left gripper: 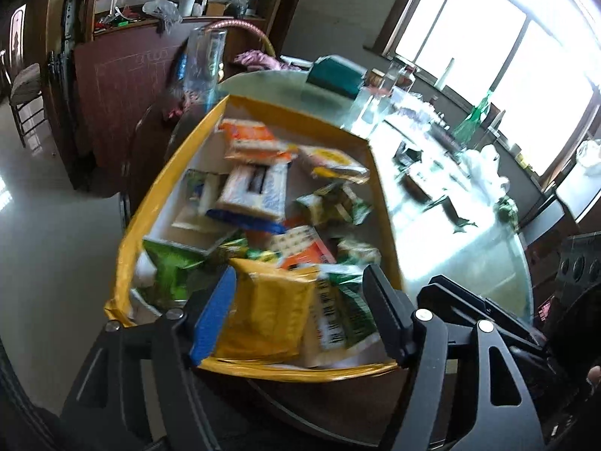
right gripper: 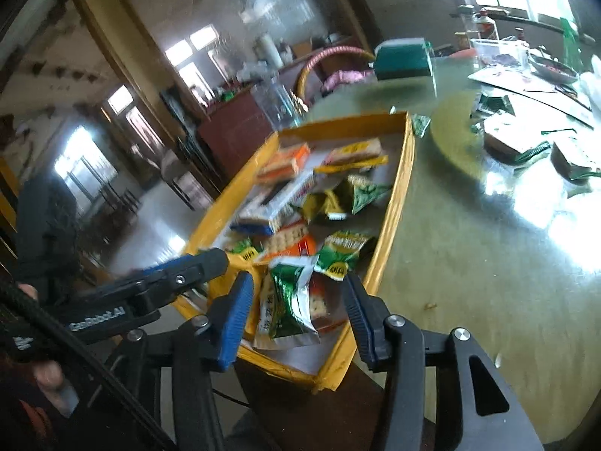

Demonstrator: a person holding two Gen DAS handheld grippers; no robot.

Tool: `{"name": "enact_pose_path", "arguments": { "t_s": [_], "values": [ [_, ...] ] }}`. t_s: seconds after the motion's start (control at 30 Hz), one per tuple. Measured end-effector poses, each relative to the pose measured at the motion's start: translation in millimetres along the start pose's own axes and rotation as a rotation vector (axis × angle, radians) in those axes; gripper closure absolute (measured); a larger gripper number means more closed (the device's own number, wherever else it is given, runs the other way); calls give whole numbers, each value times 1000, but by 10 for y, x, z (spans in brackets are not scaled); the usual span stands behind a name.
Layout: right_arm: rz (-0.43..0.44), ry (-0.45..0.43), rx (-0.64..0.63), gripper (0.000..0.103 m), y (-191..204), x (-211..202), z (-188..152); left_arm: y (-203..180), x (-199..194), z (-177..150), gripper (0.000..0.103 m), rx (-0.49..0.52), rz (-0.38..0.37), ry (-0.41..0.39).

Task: Organize snacks
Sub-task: 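Open the left gripper to drop the gold packet while the right drops the green bag, then move both open grippers back toward the round cracker packs on the lazy susan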

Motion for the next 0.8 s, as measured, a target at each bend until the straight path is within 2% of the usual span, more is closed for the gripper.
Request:
{"name": "enact_pose_path", "arguments": {
  "t_s": [0.13, 0.27, 0.53, 0.8],
  "values": [
    [-25, -89, 33, 38, -164, -313, 64, -226, -111, 38, 22, 0, -55, -43],
    [-73, -133, 93, 38, -429, -567, 67, -595, -170, -8, 21, 49, -134, -35],
    [-195, -184, 205, 33, -900, -986, -42, -1256, -189, -157, 21, 189, -205, 1],
    [-247, -215, 293, 32, -1197, -1231, -134, -1554, -153, -215, 21, 248, -201, 9]
  ]
}}
Point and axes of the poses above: each gripper's, at about its wrist camera, not at the fingertips, and x roughly the way its jaws point, y to its left, z to its top, the point moved 6 cm from there along x, roughly the way its jaws point, and after that the axes turned 15 degrees about z, right-handed, at the moved point
